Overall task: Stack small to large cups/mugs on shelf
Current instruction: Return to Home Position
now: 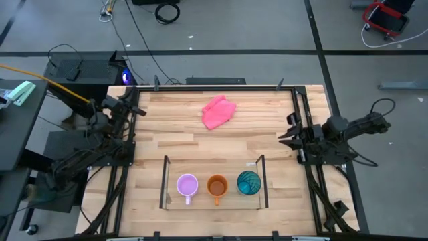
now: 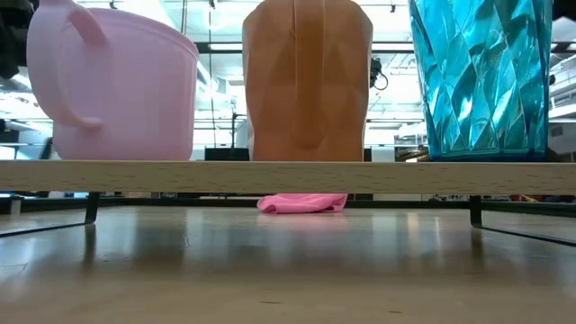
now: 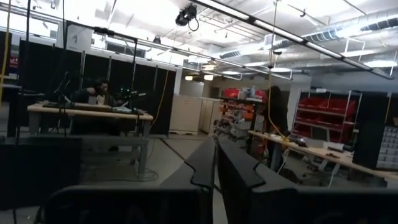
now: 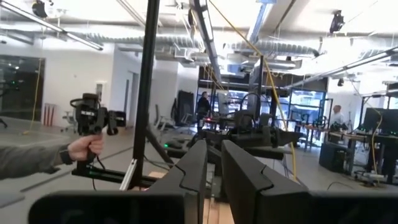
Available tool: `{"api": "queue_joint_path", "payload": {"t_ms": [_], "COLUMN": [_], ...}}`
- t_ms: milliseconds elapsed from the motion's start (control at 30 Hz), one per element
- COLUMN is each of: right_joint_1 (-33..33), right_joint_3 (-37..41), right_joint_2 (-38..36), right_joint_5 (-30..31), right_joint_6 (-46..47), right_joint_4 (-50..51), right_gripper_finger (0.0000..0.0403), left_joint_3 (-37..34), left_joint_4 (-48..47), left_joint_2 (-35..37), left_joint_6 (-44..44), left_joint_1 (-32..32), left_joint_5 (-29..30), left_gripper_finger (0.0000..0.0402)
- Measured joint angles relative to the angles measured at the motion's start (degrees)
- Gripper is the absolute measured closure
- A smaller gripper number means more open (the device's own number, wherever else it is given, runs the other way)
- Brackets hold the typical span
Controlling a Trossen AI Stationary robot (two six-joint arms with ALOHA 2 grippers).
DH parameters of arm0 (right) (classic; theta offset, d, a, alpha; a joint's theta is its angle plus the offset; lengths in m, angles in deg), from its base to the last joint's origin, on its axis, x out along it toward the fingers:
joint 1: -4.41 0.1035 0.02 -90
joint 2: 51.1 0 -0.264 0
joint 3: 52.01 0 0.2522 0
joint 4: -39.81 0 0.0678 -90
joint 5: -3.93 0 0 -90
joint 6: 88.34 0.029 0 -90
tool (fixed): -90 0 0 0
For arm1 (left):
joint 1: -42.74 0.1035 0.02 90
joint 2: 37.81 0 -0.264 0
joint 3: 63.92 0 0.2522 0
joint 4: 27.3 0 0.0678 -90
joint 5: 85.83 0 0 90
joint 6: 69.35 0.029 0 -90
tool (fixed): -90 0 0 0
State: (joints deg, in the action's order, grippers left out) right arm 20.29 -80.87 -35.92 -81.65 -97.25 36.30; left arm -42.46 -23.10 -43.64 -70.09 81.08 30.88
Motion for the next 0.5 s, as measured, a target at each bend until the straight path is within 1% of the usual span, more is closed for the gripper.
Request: {"api": "queue_joint_path", "payload": {"t_ms": [233,400,500], "right_joint_1": [0.00,0.00,0.02], "right_joint_3": [4.35,6.09,8.54], "right_joint_2": [-0.72,-0.67,-0.70], "right_joint_5": [-0.02,-0.02,-0.29], "right_joint_6": [0.92,1.61,1.91], "right_joint_4": [-4.69,-5.62,-10.17], "right_gripper_finger": [0.0345,0.0345,0.0345], "left_joint_3": [0.01,0.01,0.01], "left_joint_4": [-1.41,-1.69,-1.71], "left_joint_2": [0.34,0.34,0.34], "left_joint_6": [-0.10,-0.10,-0.12], "left_joint_1": [0.01,-0.01,-0.06], "left_joint_5": [0.00,0.00,0.01], "left_gripper_finger": [0.0383,0.0377,0.0373]}}
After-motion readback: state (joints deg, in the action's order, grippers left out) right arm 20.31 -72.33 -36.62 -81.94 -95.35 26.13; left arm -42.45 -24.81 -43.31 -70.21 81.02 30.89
